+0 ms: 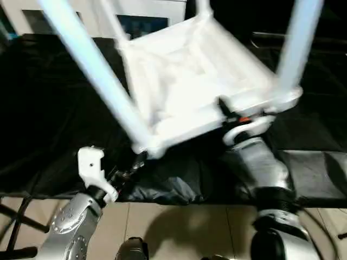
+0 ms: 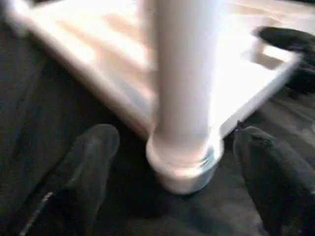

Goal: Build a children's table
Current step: Flip table

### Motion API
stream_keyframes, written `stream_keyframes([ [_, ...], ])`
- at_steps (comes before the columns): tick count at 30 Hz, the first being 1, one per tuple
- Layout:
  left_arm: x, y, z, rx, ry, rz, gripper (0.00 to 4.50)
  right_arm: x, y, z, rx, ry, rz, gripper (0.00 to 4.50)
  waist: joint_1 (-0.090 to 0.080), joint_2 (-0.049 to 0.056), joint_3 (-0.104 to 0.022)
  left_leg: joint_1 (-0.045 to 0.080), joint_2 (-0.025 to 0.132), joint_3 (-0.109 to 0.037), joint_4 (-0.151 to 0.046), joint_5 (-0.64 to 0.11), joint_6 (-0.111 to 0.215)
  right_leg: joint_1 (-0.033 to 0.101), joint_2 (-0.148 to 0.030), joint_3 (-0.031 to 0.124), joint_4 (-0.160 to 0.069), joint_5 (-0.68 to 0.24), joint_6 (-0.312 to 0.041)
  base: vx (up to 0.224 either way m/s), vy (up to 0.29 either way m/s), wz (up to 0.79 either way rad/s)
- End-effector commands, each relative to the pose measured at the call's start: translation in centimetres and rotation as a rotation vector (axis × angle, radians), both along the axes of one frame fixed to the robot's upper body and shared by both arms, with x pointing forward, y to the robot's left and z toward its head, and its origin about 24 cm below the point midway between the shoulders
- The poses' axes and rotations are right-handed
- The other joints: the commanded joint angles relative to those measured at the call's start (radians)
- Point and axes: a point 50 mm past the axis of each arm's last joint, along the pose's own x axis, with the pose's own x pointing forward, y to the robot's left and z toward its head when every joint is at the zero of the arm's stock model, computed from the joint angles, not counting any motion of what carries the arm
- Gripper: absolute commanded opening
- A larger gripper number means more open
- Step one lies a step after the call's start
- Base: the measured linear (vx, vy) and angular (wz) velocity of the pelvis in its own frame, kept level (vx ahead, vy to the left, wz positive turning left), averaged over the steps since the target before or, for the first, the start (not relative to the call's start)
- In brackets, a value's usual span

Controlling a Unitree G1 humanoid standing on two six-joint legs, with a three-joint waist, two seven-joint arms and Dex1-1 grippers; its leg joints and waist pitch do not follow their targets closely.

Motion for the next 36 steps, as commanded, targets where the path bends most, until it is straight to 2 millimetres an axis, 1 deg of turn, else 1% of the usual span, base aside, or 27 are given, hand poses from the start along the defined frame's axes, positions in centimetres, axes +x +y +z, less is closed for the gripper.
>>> stream_keyframes([
  [1, 0.0, -1.7, 1.6, 0.031, -0.084, -0.092, 4.49, -0.1, -2.2, 2.7, -0.2, -0.091, -0.119, 1.96, -0.011, 0.0, -0.094, 0.054, 0.018, -0.003, -0.069, -0.191, -0.055, 0.022, -0.019, 0.009, -0.066, -0.059, -0.101, 0.0, 0.0, 0.0],
  [3, 0.2, -2.1, 2.1, 0.035, -0.109, -0.109, 4.5, -0.2, -2.4, 3.1, -0.235, -0.103, -0.138, 1.96, -0.013, 0.002, -0.093, 0.052, 0.018, -0.002, -0.07, -0.203, -0.064, 0.02, -0.021, 0.011, -0.066, -0.084, -0.093, 0.0, 0.0, 0.0],
  [4, 0.4, -2.5, 2.7, 0.044, -0.133, -0.115, 4.5, -0.5, -2.6, 3.6, -0.26, -0.113, -0.146, 1.96, -0.012, 0.005, -0.094, 0.055, 0.015, -0.002, -0.068, -0.216, -0.067, 0.017, -0.02, 0.012, -0.069, -0.112, -0.086, 0.0, 0.0, 0.0],
  [5, 0.5, -2.7, 3.1, 0.051, -0.147, -0.118, 4.5, -0.6, -2.6, 3.8, -0.273, -0.117, -0.149, 1.96, -0.012, 0.004, -0.094, 0.055, 0.015, -0.001, -0.068, -0.224, -0.068, 0.016, -0.019, 0.013, -0.073, -0.124, -0.081, 0.0, 0.0, 0.0],
  [6, 0.7, -3.4, 4.1, 0.061, -0.188, -0.156, 4.5, -0.8, -2.9, 4.2, -0.316, -0.118, -0.166, 1.96, -0.013, 0.009, -0.095, 0.054, 0.014, -0.003, -0.068, -0.227, -0.071, 0.016, -0.02, 0.013, -0.071, -0.128, -0.078, 0.0, 0.0, 0.0],
  [7, 0.7, -3.9, 4.8, 0.061, -0.212, -0.19, 4.5, -0.9, -3.0, 4.5, -0.344, -0.114, -0.181, 1.96, -0.011, 0.009, -0.096, 0.058, 0.013, -0.001, -0.066, -0.227, -0.077, 0.011, -0.016, 0.013, -0.073, -0.129, -0.07, 0.0, 0.0, 0.0],
  [8, 0.7, -4.4, 5.4, 0.061, -0.233, -0.229, 4.5, -1.0, -3.2, 4.6, -0.377, -0.109, -0.202, 1.96, -0.015, 0.008, -0.096, 0.053, 0.012, -0.004, -0.067, -0.223, -0.076, 0.015, -0.016, 0.011, -0.069, -0.118, -0.073, 0.0, 0.0, 0.0],
  [9, 0.5, -5.4, 6.3, 0.067, -0.265, -0.297, 4.5, -1.2, -3.4, 5.0, -0.425, -0.109, -0.225, 1.96, -0.013, 0.022, -0.094, 0.053, 0.011, -0.006, -0.069, -0.221, -0.086, 0.012, -0.014, 0.01, -0.068, -0.121, -0.069, 0.0, 0.0, 0.0],
  [10, 0.3, -5.9, 6.7, 0.067, -0.28, -0.335, 4.5, -1.3, -3.5, 5.2, -0.43, -0.106, -0.238, 1.96, -0.017, 0.014, -0.094, 0.056, 0.009, -0.003, -0.065, -0.236, -0.087, 0.007, -0.012, 0.012, -0.07, -0.118, -0.069, 0.0, 0.0, 0.0],
  [11, 0.3, -6.3, 7.0, 0.065, -0.283, -0.359, 4.5, -1.4, -3.5, 5.4, -0.455, -0.107, -0.249, 1.96, -0.017, 0.012, -0.095, 0.053, 0.008, -0.004, -0.066, -0.234, -0.085, 0.013, -0.012, 0.011, -0.069, -0.118, -0.07, 0.0, 0.0, 0.0],
  [12, 0.3, -6.8, 7.4, 0.063, -0.282, -0.389, 4.5, -1.5, -3.4, 5.9, -0.499, -0.11, -0.264, 1.96, -0.017, 0.026, -0.097, 0.054, 0.007, -0.004, -0.063, -0.231, -0.09, 0.008, -0.01, 0.012, -0.069, -0.11, -0.07, 0.0, 0.0, 0.0],
  [13, 0.5, -6.9, 7.5, 0.068, -0.283, -0.389, 4.5, -1.6, -3.4, 6.0, -0.521, -0.112, -0.268, 1.96, -0.018, 0.022, -0.097, 0.054, 0.007, -0.003, -0.063, -0.232, -0.091, 0.008, -0.01, 0.012, -0.07, -0.109, -0.069, 0.0, 0.0, 0.0],
  [15, 0.9, -6.9, 7.6, 0.091, -0.293, -0.366, 4.5, -1.7, -3.3, 6.3, -0.573, -0.118, -0.268, 1.96, -0.018, 0.021, -0.095, 0.049, 0.007, -0.005, -0.065, -0.237, -0.092, 0.014, -0.011, 0.011, -0.072, -0.119, -0.077, 0.0, 0.0, 0.0],
  [16, 1.2, -6.9, 7.7, 0.106, -0.301, -0.349, 4.5, -1.8, -3.2, 6.4, -0.602, -0.121, -0.266, 1.96, -0.022, 0.018, -0.094, 0.047, 0.005, -0.005, -0.064, -0.239, -0.091, 0.015, -0.012, 0.011, -0.072, -0.124, -0.073, 0.0, 0.0, 0.0],
  [17, 1.8, -6.8, 8.3, 0.127, -0.323, -0.323, 4.5, -2.0, -3.1, 6.7, -0.658, -0.125, -0.26, 1.96, -0.027, 0.019, -0.095, 0.045, 0.004, -0.005, -0.064, -0.235, -0.089, 0.019, -0.012, 0.011, -0.071, -0.121, -0.072, 0.0, 0.0, 0.0],
  [18, 2.0, -6.8, 8.7, 0.13, -0.333, -0.318, 4.5, -2.1, -3.0, 6.9, -0.673, -0.125, -0.256, 1.96, -0.041, 0.016, -0.095, 0.044, -0.001, -0.004, -0.063, -0.26, -0.085, 0.02, -0.012, 0.013, -0.079, -0.169, -0.051, 0.0, 0.0, 0.0],
  [19, 2.1, -6.8, 8.9, 0.132, -0.341, -0.319, 4.5, -2.1, -2.9, 7.0, -0.684, -0.127, -0.253, 1.96, -0.043, 0.016, -0.097, 0.044, -0.001, -0.005, -0.062, -0.258, -0.082, 0.023, -0.013, 0.012, -0.079, -0.179, -0.047, 0.0, 0.0, 0.0],
  [23, 2.5, -7.0, 11.2, 0.182, -0.442, -0.348, 4.5, -1.9, -3.0, 8.2, -0.777, -0.136, -0.277, 1.96, -0.056, 0.023, -0.102, 0.046, -0.001, -0.006, -0.06, -0.258, -0.08, 0.018, -0.01, 0.011, -0.083, -0.213, -0.048, 0.0, 0.0, 0.0],
  [24, 2.6, -7.1, 11.6, 0.192, -0.458, -0.346, 4.5, -1.9, -2.9, 8.3, -0.791, -0.136, -0.284, 1.96, -0.06, 0.022, -0.102, 0.049, -0.001, -0.006, -0.058, -0.262, -0.081, 0.017, -0.008, 0.01, -0.083, -0.212, -0.054, 0.0, 0.0, 0.0],
  [27, 2.9, -7.0, 12.3, 0.228, -0.504, -0.328, 4.5, -1.7, -2.7, 8.5, -0.83, -0.131, -0.296, 1.96, -0.062, 0.023, -0.101, 0.051, 0.0, -0.004, -0.058, -0.279, -0.08, 0.014, -0.008, 0.011, -0.086, -0.232, -0.06, 0.0, 0.0, 0.0],
  [29, 3.4, -6.9, 13.3, 0.357, -0.606, -0.294, 4.5, -1.5, -2.3, 8.8, -0.878, -0.13, -0.302, 1.96, -0.061, 0.024, -0.102, 0.056, 0.001, -0.006, -0.059, -0.299, -0.084, 0.011, -0.007, 0.011, -0.089, -0.255, -0.056, 0.0, 0.0, 0.0],
  [30, 3.9, -6.6, 14.1, 0.41, -0.653, -0.26, 4.5, -1.2, -2.0, 9.0, -0.903, -0.129, -0.313, 1.96, -0.063, 0.026, -0.104, 0.059, 0.0, -0.007, -0.058, -0.309, -0.096, 0.01, -0.006, 0.01, -0.088, -0.274, -0.043, 0.0, 0.0, 0.0],
  [31, 4.1, -6.5, 14.4, 0.427, -0.67, -0.244, 4.5, -1.1, -1.9, 9.1, -0.914, -0.129, -0.317, 1.96, -0.064, 0.027, -0.104, 0.058, -0.001, -0.008, -0.059, -0.311, -0.1, 0.009, -0.006, 0.011, -0.087, -0.276, -0.043, 0.0, 0.0, 0.0],
  [32, 4.4, -6.3, 14.9, 0.434, -0.687, -0.222, 4.5, -1.0, -1.8, 9.3, -0.932, -0.133, -0.312, 1.96, -0.066, 0.023, -0.103, 0.06, 0.001, -0.007, -0.059, -0.315, -0.104, 0.009, -0.006, 0.011, -0.087, -0.273, -0.046, 0.0, 0.0, 0.0],
  [33, 4.9, -5.9, 15.7, 0.456, -0.719, -0.187, 4.5, -0.8, -1.6, 9.5, -0.963, -0.142, -0.313, 1.96, -0.063, 0.026, -0.103, 0.062, 0.002, -0.008, -0.059, -0.318, -0.109, 0.007, -0.007, 0.011, -0.087, -0.266, -0.053, 0.0, 0.0, 0.0],
  [34, 5.2, -5.7, 16.3, 0.47, -0.741, -0.166, 4.5, -0.6, -1.4, 9.6, -0.984, -0.148, -0.313, 1.96, -0.066, 0.026, -0.104, 0.059, 0.0, -0.009, -0.059, -0.321, -0.114, 0.01, -0.007, 0.01, -0.082, -0.255, -0.061, 0.0, 0.0, 0.0],
  [36, 5.7, -5.2, 17.7, 0.511, -0.812, -0.123, 4.5, 0.0, -1.0, 9.9, -1.029, -0.155, -0.308, 1.96, -0.067, 0.024, -0.104, 0.057, -0.003, -0.009, -0.057, -0.32, -0.11, 0.009, -0.008, 0.01, -0.081, -0.252, -0.067, 0.0, 0.0, 0.0],
])
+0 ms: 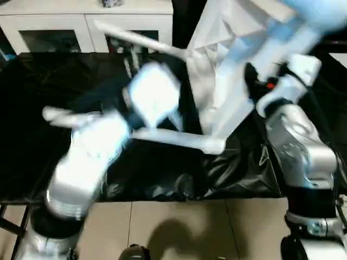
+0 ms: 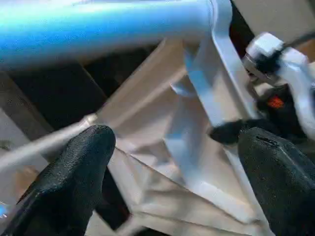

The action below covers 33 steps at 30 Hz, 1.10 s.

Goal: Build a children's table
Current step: Flip table

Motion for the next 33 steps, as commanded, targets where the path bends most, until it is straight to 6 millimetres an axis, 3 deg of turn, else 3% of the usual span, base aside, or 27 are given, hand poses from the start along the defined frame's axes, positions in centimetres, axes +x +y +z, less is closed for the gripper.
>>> stream_keyframes([
  [1, 0.5, 0.7, 1.1, 0.021, -0.067, 0.043, 4.5, 0.6, -0.9, 0.1, -0.075, 0.011, -0.077, 1.96, -0.012, -0.01, -0.077, 0.049, -0.001, -0.01, -0.068, -0.322, -0.107, 0.005, -0.008, 0.004, -0.081, -0.262, -0.083, 0.0, 0.0, 0.0],
  [3, 0.6, 0.8, 2.1, 0.057, -0.122, 0.032, 4.5, 1.0, -0.5, 0.3, -0.113, 0.009, -0.065, 1.96, -0.01, -0.016, -0.077, 0.052, 0.0, -0.009, -0.066, -0.323, -0.104, 0.002, -0.009, 0.005, -0.082, -0.266, -0.089, 0.0, 0.0, 0.0],
  [4, 0.6, 0.8, 2.2, 0.061, -0.13, 0.031, 4.5, 1.0, -0.4, 0.3, -0.116, 0.009, -0.063, 1.95, -0.009, -0.01, -0.078, 0.052, 0.0, -0.009, -0.067, -0.322, -0.105, 0.002, -0.01, 0.005, -0.08, -0.266, -0.093, 0.0, 0.0, 0.0],
  [7, 0.4, 0.9, 3.1, 0.094, -0.19, 0.01, 4.5, 1.4, 0.4, 0.2, -0.138, 0.01, -0.033, 1.95, -0.008, -0.009, -0.082, 0.049, 0.0, -0.011, -0.066, -0.303, -0.107, 0.006, -0.01, 0.003, -0.074, -0.211, -0.107, 0.0, 0.0, 0.0],
  [9, 0.0, 0.7, 3.3, 0.132, -0.21, -0.038, 4.5, 1.6, 0.7, 0.1, -0.151, 0.009, -0.015, 1.95, -0.009, -0.011, -0.084, 0.048, 0.001, -0.01, -0.066, -0.292, -0.107, 0.008, -0.01, 0.003, -0.069, -0.182, -0.117, 0.0, 0.0, 0.0],
  [10, -0.1, 0.7, 3.3, 0.139, -0.21, -0.044, 4.5, 1.7, 0.9, -0.1, -0.157, 0.016, -0.003, 1.95, -0.01, -0.017, -0.083, 0.047, 0.001, -0.008, -0.065, -0.292, -0.104, 0.009, -0.01, 0.003, -0.07, -0.182, -0.119, 0.0, 0.0, 0.0],
  [12, -0.1, 0.9, 3.4, 0.148, -0.232, -0.029, 4.5, 1.8, 1.3, -0.5, -0.154, 0.031, 0.026, 2.51, -0.008, -0.021, -0.084, 0.046, 0.003, -0.008, -0.065, -0.281, -0.095, 0.012, -0.012, 0.004, -0.066, -0.175, -0.127, 0.0, 0.0, 0.0],
  [18, 0.3, 2.4, 4.8, 0.141, -0.374, 0.115, 4.5, 1.8, 1.6, -2.0, -0.175, 0.055, 0.04, 2.91, -0.01, -0.027, -0.083, 0.049, 0.005, -0.008, -0.067, -0.311, -0.104, 0.008, -0.012, 0.004, -0.071, -0.212, -0.118, 0.0, 0.0, 0.0],
  [21, 1.3, 3.8, 5.3, 0.161, -0.411, 0.237, 4.5, 1.7, 1.2, -2.8, -0.167, 0.069, 0.041, 2.91, -0.01, -0.021, -0.083, 0.051, 0.004, -0.009, -0.066, -0.32, -0.106, 0.005, -0.009, 0.004, -0.071, -0.211, -0.111, 0.0, 0.0, 0.0],
  [23, 1.8, 4.5, 5.3, 0.186, -0.419, 0.286, 4.5, 1.6, 1.1, -3.3, -0.166, 0.075, 0.043, 2.91, -0.007, -0.012, -0.086, 0.053, 0.003, -0.011, -0.066, -0.32, -0.112, 0.004, -0.01, 0.003, -0.068, -0.202, -0.116, 0.0, 0.0, 0.0],
  [25, 2.4, 5.3, 5.2, 0.228, -0.428, 0.325, 4.5, 1.6, 1.0, -3.8, -0.167, 0.079, 0.051, 2.91, -0.008, -0.014, -0.085, 0.05, 0.002, -0.012, -0.067, -0.331, -0.113, 0.005, -0.011, 0.003, -0.069, -0.2, -0.119, 0.0, 0.0, 0.0],
  [27, 3.0, 6.1, 4.7, 0.323, -0.428, 0.377, 4.5, 1.6, 1.1, -4.6, -0.168, 0.095, 0.058, 2.91, -0.004, -0.003, -0.088, 0.054, 0.004, -0.014, -0.067, -0.331, -0.116, 0.002, -0.011, 0.003, -0.066, -0.171, -0.132, 0.0, 0.0, 0.0],
  [28, 3.0, 6.1, 4.6, 0.33, -0.427, 0.38, 4.5, 1.6, 1.1, -4.7, -0.168, 0.097, 0.058, 2.91, -0.005, -0.007, -0.088, 0.051, 0.003, -0.014, -0.067, -0.326, -0.115, 0.007, -0.01, 0.001, -0.064, -0.154, -0.139, 0.0, 0.0, 0.0],
  [33, 3.4, 6.8, 4.2, 0.358, -0.409, 0.4, 4.5, 1.6, 1.2, -5.1, -0.171, 0.102, 0.063, 2.91, -0.003, -0.003, -0.088, 0.053, 0.004, -0.014, -0.068, -0.333, -0.115, 0.006, -0.011, 0.0, -0.061, -0.137, -0.162, 0.0, 0.0, 0.0],
])
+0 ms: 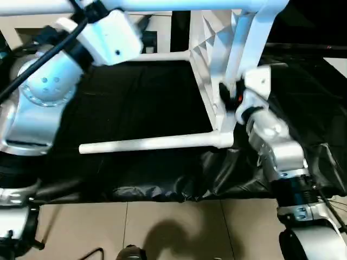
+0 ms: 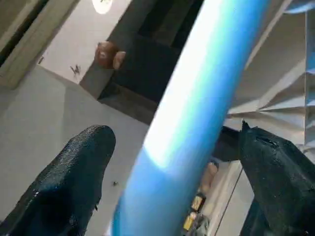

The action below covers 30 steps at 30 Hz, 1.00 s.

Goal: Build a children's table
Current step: Flip table

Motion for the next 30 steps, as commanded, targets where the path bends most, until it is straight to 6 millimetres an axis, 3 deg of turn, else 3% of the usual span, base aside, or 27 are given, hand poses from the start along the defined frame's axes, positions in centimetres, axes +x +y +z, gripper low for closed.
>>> stream_keyframes([
  [1, 0.1, 0.1, 0.0, 0.007, 0.0, 0.007, 4.5, 0.0, -0.2, -0.1, 0.0, -0.006, -0.003, 2.91, -0.005, 0.018, -0.08, 0.054, 0.002, -0.014, -0.069, -0.336, -0.114, 0.01, -0.013, 0.003, -0.062, -0.143, -0.155, 0.0, 0.0, 0.0],
  [2, 0.3, 0.3, 0.0, 0.003, 0.001, 0.015, 4.32, 0.1, -0.2, -0.1, 0.002, -0.008, -0.003, 2.95, -0.005, 0.019, -0.08, 0.055, 0.002, -0.014, -0.069, -0.339, -0.114, 0.01, -0.013, 0.003, -0.062, -0.147, -0.155, 0.0, 0.0, 0.0],
  [3, 0.5, 0.4, 0.0, -0.005, 0.006, 0.017, 4.14, 0.1, -0.2, -0.1, 0.007, -0.012, 0.0, 2.65, -0.005, 0.019, -0.08, 0.055, 0.003, -0.014, -0.07, -0.348, -0.113, 0.009, -0.014, 0.003, -0.063, -0.156, -0.157, 0.0, 0.0, 0.0],
  [12, 1.1, 0.1, 0.0, -0.024, 0.023, 0.04, 3.45, 0.4, 0.0, -0.1, 0.001, -0.031, 0.017, 2.03, -0.006, 0.017, -0.077, 0.058, 0.004, -0.016, -0.073, -0.398, -0.115, 0.006, -0.015, 0.003, -0.068, -0.204, -0.159, 0.0, 0.0, 0.0],
  [21, 0.3, -0.6, 0.7, -0.049, 0.024, 0.043, 2.72, 0.7, 0.9, 0.2, -0.019, -0.06, 0.043, 1.95, -0.005, 0.015, -0.079, 0.052, 0.003, -0.014, -0.07, -0.349, -0.098, 0.009, -0.015, 0.002, -0.066, -0.169, -0.163, 0.0, 0.0, 0.0],
  [25, 0.3, -1.7, 0.5, -0.11, 0.076, -0.022, 2.56, 0.8, 0.8, 0.8, -0.05, -0.09, 0.052, 1.94, -0.003, 0.019, -0.079, 0.054, 0.003, -0.014, -0.069, -0.355, -0.1, 0.009, -0.014, 0.003, -0.066, -0.164, -0.169, 0.0, 0.0, 0.0],
  [30, 0.5, -2.3, 0.1, -0.209, 0.113, -0.061, 2.48, 1.2, -0.2, 2.5, -0.129, -0.145, 0.065, 1.94, -0.003, 0.014, -0.078, 0.052, 0.001, -0.011, -0.067, -0.358, -0.084, 0.011, -0.015, 0.004, -0.071, -0.196, -0.167, 0.0, 0.0, 0.0],
])
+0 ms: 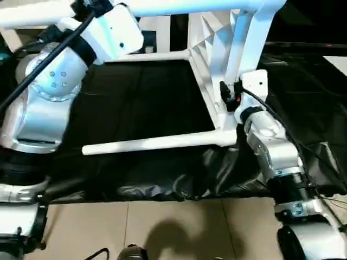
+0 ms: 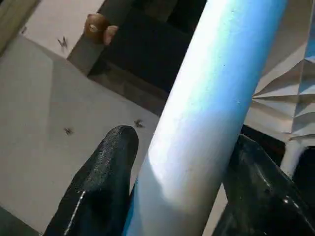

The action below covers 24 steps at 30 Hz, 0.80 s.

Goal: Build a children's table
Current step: Flip table

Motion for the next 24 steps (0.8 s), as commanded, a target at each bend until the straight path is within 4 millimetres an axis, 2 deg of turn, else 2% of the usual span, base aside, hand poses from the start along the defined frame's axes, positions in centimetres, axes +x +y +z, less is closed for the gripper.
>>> stream_keyframes([
  [1, -0.4, -1.3, 0.5, -0.136, 0.004, -0.11, 2.48, 0.4, 0.3, 2.8, -0.076, -0.107, 0.051, 1.94, -0.005, -0.004, -0.081, 0.049, 0.002, -0.01, -0.065, -0.337, -0.074, 0.017, -0.014, 0.004, -0.071, -0.192, -0.163, 0.0, 0.0, 0.0],
  [3, -0.2, -1.1, 0.4, -0.207, 0.007, -0.11, 2.48, 0.6, -0.4, 4.4, -0.104, -0.142, 0.062, 1.94, -0.004, -0.004, -0.083, 0.044, 0.001, -0.008, -0.06, -0.285, -0.052, 0.021, -0.014, 0.005, -0.069, -0.16, -0.169, 0.0, 0.0, 0.0],
  [5, 0.1, 0.0, 0.8, -0.337, 0.003, -0.092, 2.48, 1.0, -1.5, 7.0, -0.172, -0.188, 0.087, 1.94, -0.005, -0.007, -0.087, 0.04, -0.001, -0.006, -0.055, -0.24, -0.034, 0.027, -0.012, 0.003, -0.064, -0.121, -0.181, 0.0, 0.0, 0.0],
  [6, 0.2, 0.4, 0.9, -0.375, -0.002, -0.082, 2.48, 1.1, -1.8, 7.8, -0.192, -0.2, 0.094, 1.94, -0.001, -0.008, -0.092, 0.037, -0.001, -0.004, -0.048, -0.19, -0.009, 0.03, -0.012, 0.003, -0.058, -0.068, -0.195, 0.0, 0.0, 0.0],
  [7, 0.2, 0.4, 0.9, -0.375, -0.002, -0.082, 2.48, 1.1, -1.8, 7.8, -0.192, -0.2, 0.094, 1.94, -0.001, -0.008, -0.092, 0.037, -0.001, -0.004, -0.048, -0.19, -0.009, 0.03, -0.012, 0.003, -0.058, -0.068, -0.195, 0.0, 0.0, 0.0],
  [8, 0.3, 1.4, 1.2, -0.436, -0.01, -0.064, 2.48, 1.3, -2.7, 9.8, -0.239, -0.232, 0.099, 1.94, 0.002, -0.003, -0.089, 0.03, -0.004, -0.001, -0.045, -0.147, 0.024, 0.029, -0.011, 0.002, -0.057, -0.049, -0.21, 0.0, 0.0, 0.0],
  [9, 0.3, 1.6, 1.3, -0.452, -0.012, -0.061, 2.48, 1.4, -2.8, 10.1, -0.246, -0.237, 0.101, 1.94, 0.004, -0.003, -0.092, 0.031, -0.004, 0.0, -0.04, -0.144, 0.035, 0.029, -0.012, 0.003, -0.056, -0.051, -0.215, 0.0, 0.0, 0.0],
  [11, 0.4, 2.4, 1.4, -0.517, -0.019, -0.048, 2.48, 1.5, -3.4, 11.7, -0.286, -0.262, 0.107, 1.94, 0.002, 0.0, -0.089, 0.029, -0.003, 0.0, -0.042, -0.152, 0.041, 0.027, -0.011, 0.001, -0.059, -0.067, -0.218, 0.0, 0.0, 0.0],
  [13, 0.5, 2.9, 1.2, -0.584, -0.014, -0.037, 2.47, 1.5, -3.9, 13.4, -0.346, -0.29, 0.12, 1.94, 0.002, 0.001, -0.087, 0.033, -0.002, 0.001, -0.04, -0.183, 0.033, 0.024, -0.009, 0.001, -0.062, -0.1, -0.22, 0.0, 0.0, 0.0],
  [15, 0.7, 3.4, -0.1, -0.661, 0.044, -0.032, 2.46, 1.5, -4.4, 16.2, -0.436, -0.313, 0.157, 1.94, -0.001, -0.004, -0.085, 0.036, -0.002, 0.001, -0.04, -0.213, 0.031, 0.023, -0.009, 0.0, -0.066, -0.135, -0.222, 0.0, 0.0, 0.0],
  [16, 0.7, 3.4, -0.1, -0.663, 0.047, -0.032, 2.45, 1.5, -4.4, 16.3, -0.438, -0.314, 0.159, 1.93, -0.001, -0.007, -0.083, 0.035, -0.001, 0.001, -0.04, -0.224, 0.034, 0.023, -0.01, 0.0, -0.068, -0.155, -0.226, 0.0, 0.0, 0.0],
  [17, 0.8, 3.4, -0.6, -0.676, 0.066, -0.03, 2.44, 1.5, -4.5, 16.8, -0.452, -0.317, 0.168, 1.93, -0.001, -0.005, -0.082, 0.036, 0.001, 0.001, -0.039, -0.233, 0.036, 0.021, -0.012, 0.001, -0.07, -0.174, -0.22, 0.0, 0.0, 0.0],
  [18, 0.8, 3.3, -1.1, -0.68, 0.086, -0.028, 2.43, 1.4, -4.5, 17.4, -0.464, -0.317, 0.178, 1.93, -0.003, -0.006, -0.08, 0.032, 0.0, -0.002, -0.042, -0.243, 0.032, 0.021, -0.011, -0.002, -0.071, -0.193, -0.216, 0.0, 0.0, 0.0],
  [19, 0.8, 3.2, -2.2, -0.679, 0.125, -0.019, 2.43, 1.5, -4.6, 18.3, -0.481, -0.315, 0.196, 1.93, -0.005, -0.01, -0.079, 0.035, 0.003, 0.0, -0.041, -0.258, 0.03, 0.017, -0.011, -0.001, -0.073, -0.206, -0.214, 0.0, 0.0, 0.0],
  [21, 0.8, 3.1, -2.7, -0.672, 0.148, -0.015, 2.39, 1.5, -4.6, 18.6, -0.491, -0.312, 0.212, 1.93, -0.012, -0.009, -0.077, 0.035, 0.003, -0.003, -0.043, -0.294, 0.021, 0.015, -0.011, -0.002, -0.076, -0.245, -0.201, 0.0, 0.0, 0.0],
  [24, 0.5, 2.7, -4.3, -0.646, 0.216, 0.0, 2.33, 1.5, -4.3, 19.0, -0.536, -0.284, 0.292, 1.93, -0.014, -0.018, -0.075, 0.037, 0.005, -0.004, -0.044, -0.325, 0.013, 0.011, -0.011, -0.003, -0.079, -0.284, -0.184, 0.0, 0.0, 0.0],
])
